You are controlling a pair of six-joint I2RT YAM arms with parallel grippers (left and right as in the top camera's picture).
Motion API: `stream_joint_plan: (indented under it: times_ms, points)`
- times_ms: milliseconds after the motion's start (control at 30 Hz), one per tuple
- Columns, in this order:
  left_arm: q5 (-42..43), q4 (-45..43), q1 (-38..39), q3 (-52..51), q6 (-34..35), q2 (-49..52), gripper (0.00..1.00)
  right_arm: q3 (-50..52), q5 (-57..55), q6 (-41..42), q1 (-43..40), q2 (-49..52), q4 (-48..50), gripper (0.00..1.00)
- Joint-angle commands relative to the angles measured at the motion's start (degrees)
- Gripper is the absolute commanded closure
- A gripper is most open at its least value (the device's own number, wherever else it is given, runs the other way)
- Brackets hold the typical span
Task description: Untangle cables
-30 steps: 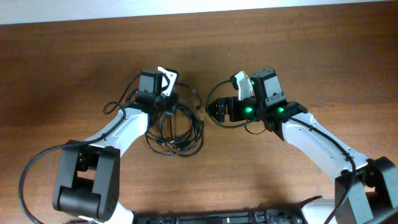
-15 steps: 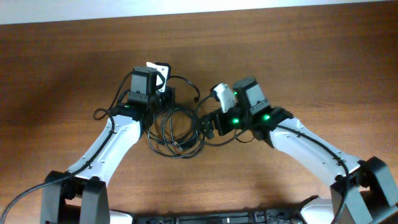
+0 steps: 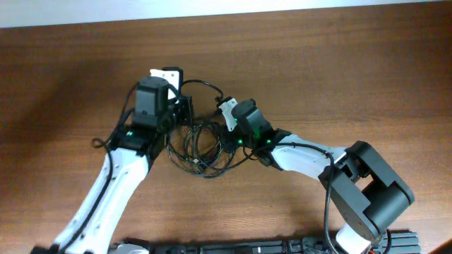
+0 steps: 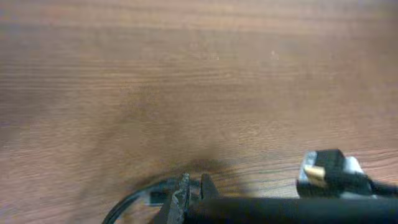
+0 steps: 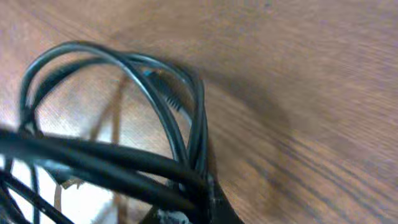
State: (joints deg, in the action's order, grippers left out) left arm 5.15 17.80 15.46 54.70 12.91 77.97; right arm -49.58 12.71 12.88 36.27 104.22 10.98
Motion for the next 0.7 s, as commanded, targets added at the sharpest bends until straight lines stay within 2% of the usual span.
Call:
stream_joint_plan:
  times_ms: [0, 233, 300, 400, 467, 533, 600, 667]
  points:
    - [0.3, 2.0, -3.3, 1.1, 0.6, -6.0, 1.0, -0.2, -0.3, 4.4, -4.0, 0.3, -0.4, 0.96]
    - [0.3, 6.4, -15.4, 1.1, 0.6, -8.9, 1.0, -0.3, 5.2, 4.5, -22.6, -9.9, -15.6, 0.96]
    - [0.4, 6.4, -20.5, 1.1, 0.9, -9.0, 1.0, -0.3, 5.3, 4.5, -30.4, -13.6, -20.8, 0.96]
    - [0.4, 6.6, -25.4, 1.1, 3.0, -9.0, 1.0, -0.3, 6.1, 4.5, -37.0, -14.5, -24.9, 0.96]
    - [0.4, 7.1, -26.1, 1.1, 2.9, -9.0, 1.0, -0.2, 6.4, 4.5, -38.2, -14.5, -26.2, 0.95]
    - [0.4, 7.3, -26.1, 1.1, 2.9, -8.9, 1.0, -0.2, 6.4, 4.5, -38.2, -14.5, -26.2, 0.86]
    - [0.2, 7.2, -26.1, 1.1, 2.9, -8.9, 1.0, -0.2, 6.1, 4.5, -38.2, -14.5, -26.2, 0.84]
    - [-4.4, 6.8, -26.1, 1.1, 2.9, -8.9, 1.0, -0.2, 5.6, 4.5, -38.2, -14.5, -26.2, 0.84]
